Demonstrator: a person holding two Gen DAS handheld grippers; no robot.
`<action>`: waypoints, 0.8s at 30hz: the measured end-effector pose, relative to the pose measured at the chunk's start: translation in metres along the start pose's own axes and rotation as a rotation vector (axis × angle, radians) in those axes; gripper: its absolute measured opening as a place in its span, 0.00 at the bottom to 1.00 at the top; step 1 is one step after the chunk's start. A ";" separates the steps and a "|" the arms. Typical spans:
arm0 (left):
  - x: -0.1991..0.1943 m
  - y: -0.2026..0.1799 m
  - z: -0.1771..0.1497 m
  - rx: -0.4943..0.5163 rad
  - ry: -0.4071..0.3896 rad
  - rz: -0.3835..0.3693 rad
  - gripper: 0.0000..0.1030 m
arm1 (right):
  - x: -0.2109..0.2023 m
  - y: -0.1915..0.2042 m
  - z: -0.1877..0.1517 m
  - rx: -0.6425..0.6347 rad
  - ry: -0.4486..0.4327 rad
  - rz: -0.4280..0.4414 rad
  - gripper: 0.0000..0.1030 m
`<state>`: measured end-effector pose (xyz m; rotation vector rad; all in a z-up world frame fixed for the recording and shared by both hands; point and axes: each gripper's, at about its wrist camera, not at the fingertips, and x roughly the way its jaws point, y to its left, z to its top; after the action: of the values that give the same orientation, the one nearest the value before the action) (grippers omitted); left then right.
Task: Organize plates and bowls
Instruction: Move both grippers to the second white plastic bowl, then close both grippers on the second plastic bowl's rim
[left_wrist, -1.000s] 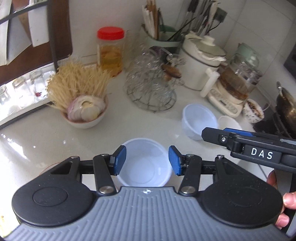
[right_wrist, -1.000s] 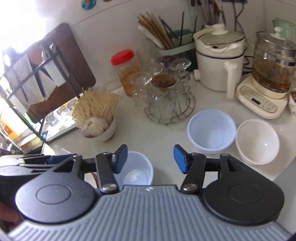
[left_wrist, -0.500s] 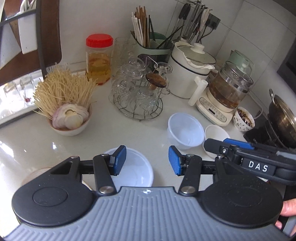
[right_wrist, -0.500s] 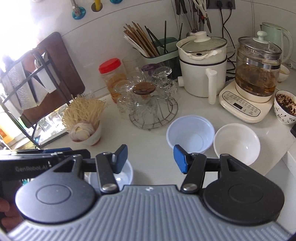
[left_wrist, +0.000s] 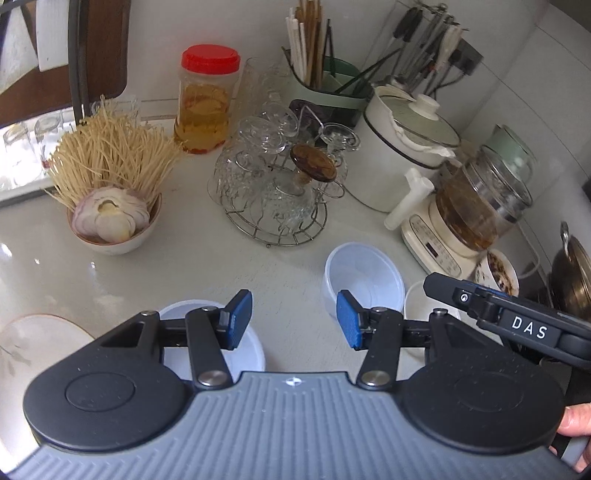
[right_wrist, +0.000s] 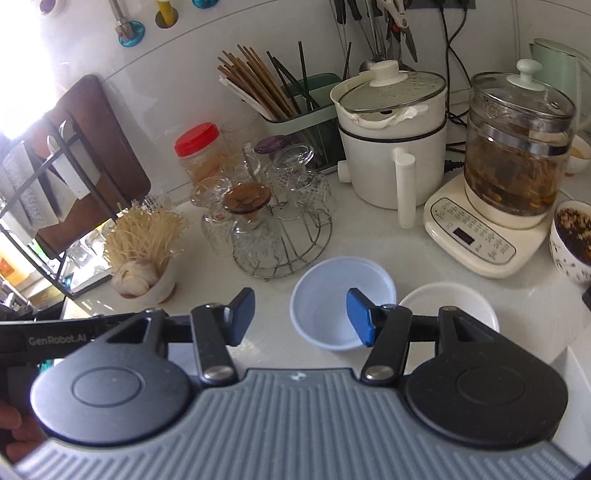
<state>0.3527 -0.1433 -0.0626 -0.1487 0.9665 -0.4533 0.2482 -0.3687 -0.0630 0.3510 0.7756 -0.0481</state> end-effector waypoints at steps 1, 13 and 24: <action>0.004 -0.002 0.001 -0.013 -0.001 0.003 0.55 | 0.004 -0.003 0.004 -0.006 0.009 0.005 0.56; 0.051 -0.015 0.010 -0.121 0.009 0.063 0.55 | 0.060 -0.037 0.030 -0.063 0.132 0.043 0.56; 0.105 -0.025 0.015 -0.217 0.064 0.072 0.55 | 0.114 -0.072 0.042 -0.091 0.257 0.033 0.55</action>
<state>0.4085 -0.2129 -0.1256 -0.2958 1.0793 -0.2872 0.3464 -0.4403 -0.1354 0.2859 1.0225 0.0644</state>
